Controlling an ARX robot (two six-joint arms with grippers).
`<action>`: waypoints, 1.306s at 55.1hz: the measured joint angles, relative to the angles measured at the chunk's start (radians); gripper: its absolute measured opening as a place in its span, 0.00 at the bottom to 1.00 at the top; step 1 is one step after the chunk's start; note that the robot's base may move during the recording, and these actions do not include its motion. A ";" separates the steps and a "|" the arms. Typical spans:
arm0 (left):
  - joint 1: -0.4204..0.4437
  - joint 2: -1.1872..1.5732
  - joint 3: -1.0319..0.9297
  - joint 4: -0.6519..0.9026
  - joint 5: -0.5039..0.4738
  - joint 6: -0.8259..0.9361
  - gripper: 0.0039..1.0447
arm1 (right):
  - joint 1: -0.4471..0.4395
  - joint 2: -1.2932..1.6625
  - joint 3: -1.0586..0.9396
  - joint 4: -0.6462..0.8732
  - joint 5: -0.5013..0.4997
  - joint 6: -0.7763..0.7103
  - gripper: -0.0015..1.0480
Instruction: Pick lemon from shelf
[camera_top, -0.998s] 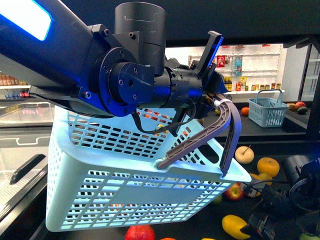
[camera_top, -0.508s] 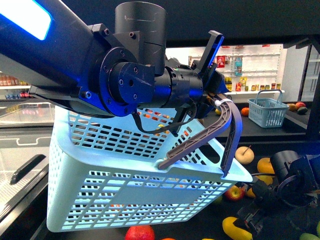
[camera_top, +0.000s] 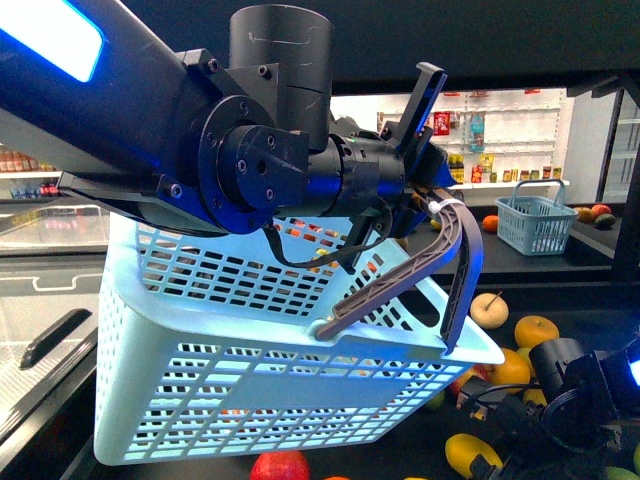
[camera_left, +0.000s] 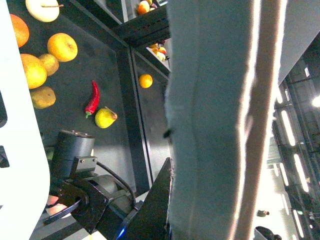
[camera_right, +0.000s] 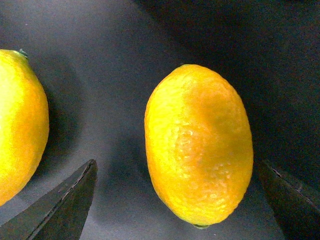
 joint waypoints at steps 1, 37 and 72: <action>0.000 0.000 0.000 0.000 0.000 0.000 0.06 | 0.000 0.004 0.004 0.003 0.000 -0.001 0.93; 0.000 0.000 0.000 0.000 -0.001 0.000 0.06 | 0.021 0.055 0.044 0.158 0.019 0.013 0.46; 0.000 0.000 0.000 0.000 0.000 0.000 0.06 | -0.098 -0.392 -0.397 0.438 0.177 0.203 0.46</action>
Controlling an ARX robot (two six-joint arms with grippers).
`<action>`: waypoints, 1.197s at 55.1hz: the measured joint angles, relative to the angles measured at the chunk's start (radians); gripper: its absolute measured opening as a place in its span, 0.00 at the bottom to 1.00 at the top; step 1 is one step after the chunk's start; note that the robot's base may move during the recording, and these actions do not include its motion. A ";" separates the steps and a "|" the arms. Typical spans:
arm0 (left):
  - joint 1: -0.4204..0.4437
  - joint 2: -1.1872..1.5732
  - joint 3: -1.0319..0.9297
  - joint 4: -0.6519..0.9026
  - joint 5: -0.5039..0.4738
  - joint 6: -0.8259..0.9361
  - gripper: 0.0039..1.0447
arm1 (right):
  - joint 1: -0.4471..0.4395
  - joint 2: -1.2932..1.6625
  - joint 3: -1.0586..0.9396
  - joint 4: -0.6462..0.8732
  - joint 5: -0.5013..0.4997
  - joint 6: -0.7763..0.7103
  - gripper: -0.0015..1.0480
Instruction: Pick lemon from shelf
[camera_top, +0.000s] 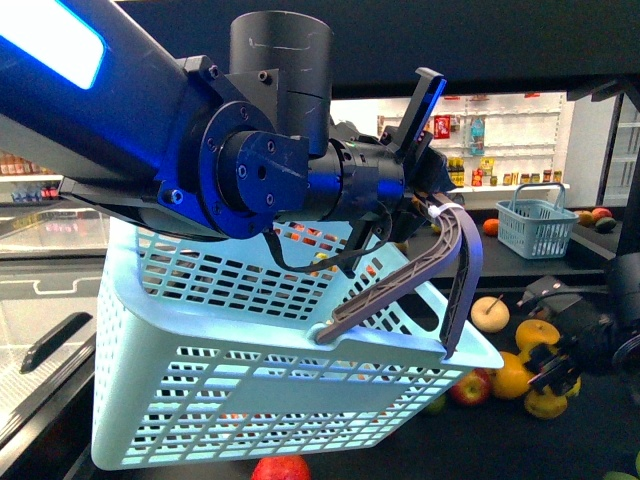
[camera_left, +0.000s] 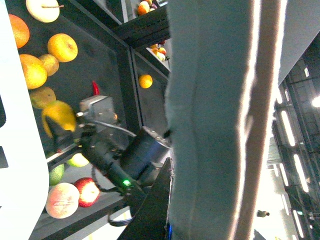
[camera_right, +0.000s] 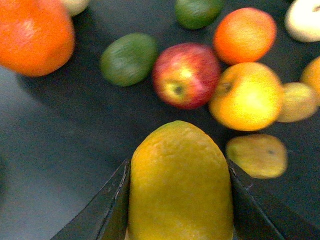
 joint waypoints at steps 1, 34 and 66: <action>0.000 0.000 0.000 0.000 0.000 0.000 0.06 | -0.009 -0.019 -0.013 0.010 0.003 0.014 0.46; 0.000 0.000 0.000 0.000 0.000 0.000 0.06 | 0.089 -0.402 -0.184 0.035 -0.172 0.500 0.46; 0.000 0.000 0.000 0.000 0.000 0.000 0.06 | 0.206 -0.449 -0.341 0.090 -0.210 0.734 0.46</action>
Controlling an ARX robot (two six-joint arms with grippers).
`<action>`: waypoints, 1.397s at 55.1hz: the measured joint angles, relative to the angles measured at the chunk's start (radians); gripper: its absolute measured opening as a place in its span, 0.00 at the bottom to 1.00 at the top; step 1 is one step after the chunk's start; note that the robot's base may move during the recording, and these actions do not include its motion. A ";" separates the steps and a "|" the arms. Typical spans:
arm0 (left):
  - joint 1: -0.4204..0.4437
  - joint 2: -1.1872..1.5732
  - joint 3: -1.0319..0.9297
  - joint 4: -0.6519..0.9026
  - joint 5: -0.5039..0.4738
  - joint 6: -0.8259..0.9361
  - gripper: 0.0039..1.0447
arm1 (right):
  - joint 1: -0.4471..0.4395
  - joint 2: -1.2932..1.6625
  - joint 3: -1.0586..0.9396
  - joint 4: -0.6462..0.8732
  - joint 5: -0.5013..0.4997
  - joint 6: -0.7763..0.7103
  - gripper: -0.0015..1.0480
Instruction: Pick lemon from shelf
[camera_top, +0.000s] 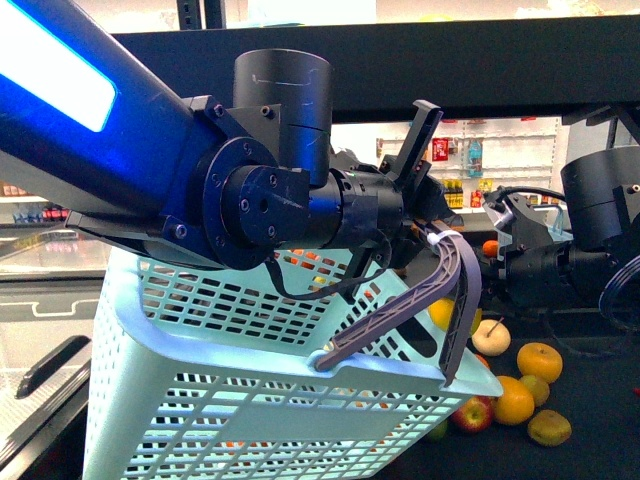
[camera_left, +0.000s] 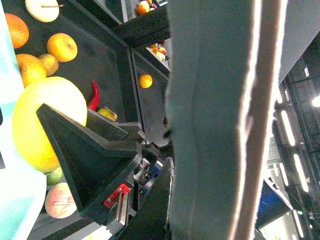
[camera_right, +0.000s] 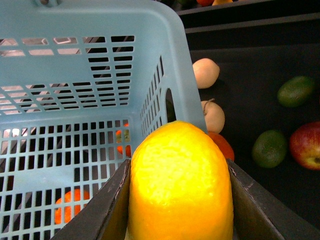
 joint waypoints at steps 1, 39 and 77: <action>0.000 0.000 0.000 0.000 0.000 0.000 0.06 | 0.002 -0.001 -0.004 0.002 -0.003 0.008 0.46; -0.003 0.000 0.001 0.002 0.015 0.001 0.06 | 0.012 -0.055 -0.059 0.079 -0.031 0.044 0.93; 0.003 0.001 0.009 0.005 0.006 -0.001 0.06 | -0.366 -0.114 -0.464 0.252 -0.306 -0.338 0.93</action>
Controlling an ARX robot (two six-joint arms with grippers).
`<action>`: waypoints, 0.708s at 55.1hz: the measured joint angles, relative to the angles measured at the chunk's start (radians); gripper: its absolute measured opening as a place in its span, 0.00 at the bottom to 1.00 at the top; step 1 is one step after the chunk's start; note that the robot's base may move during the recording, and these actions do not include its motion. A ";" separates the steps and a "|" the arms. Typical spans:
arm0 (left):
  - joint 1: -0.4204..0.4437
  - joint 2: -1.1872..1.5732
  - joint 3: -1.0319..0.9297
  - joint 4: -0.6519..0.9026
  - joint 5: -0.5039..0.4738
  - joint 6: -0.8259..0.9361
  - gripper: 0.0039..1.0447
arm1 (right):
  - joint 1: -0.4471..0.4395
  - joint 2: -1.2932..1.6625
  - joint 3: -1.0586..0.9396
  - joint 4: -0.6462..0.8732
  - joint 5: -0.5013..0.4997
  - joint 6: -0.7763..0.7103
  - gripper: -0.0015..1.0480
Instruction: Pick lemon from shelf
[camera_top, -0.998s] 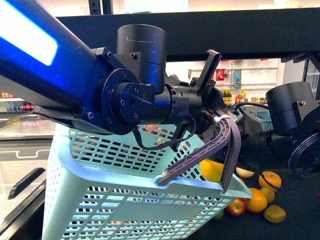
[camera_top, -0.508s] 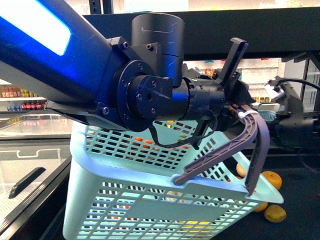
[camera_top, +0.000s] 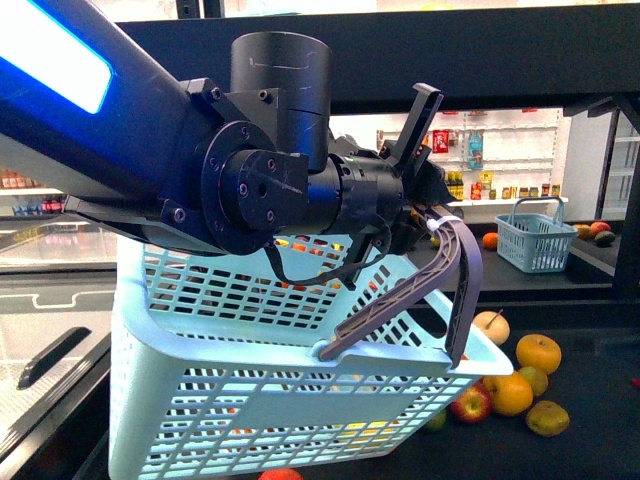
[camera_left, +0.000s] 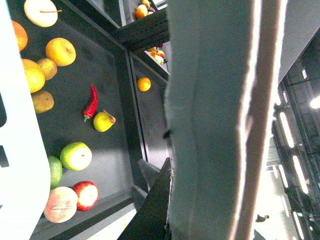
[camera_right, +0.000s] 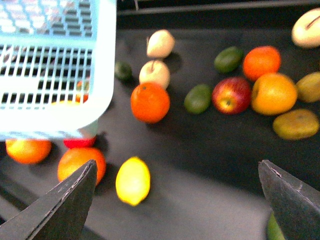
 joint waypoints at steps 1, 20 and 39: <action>0.000 0.000 0.000 0.000 0.000 -0.001 0.06 | 0.006 0.014 -0.013 -0.006 -0.009 -0.021 0.93; -0.002 0.000 0.000 0.000 -0.010 0.001 0.06 | 0.138 0.175 -0.074 -0.018 -0.070 -0.286 0.93; -0.003 0.000 0.000 0.000 -0.003 0.000 0.06 | 0.256 0.422 0.070 0.087 0.028 -0.387 0.93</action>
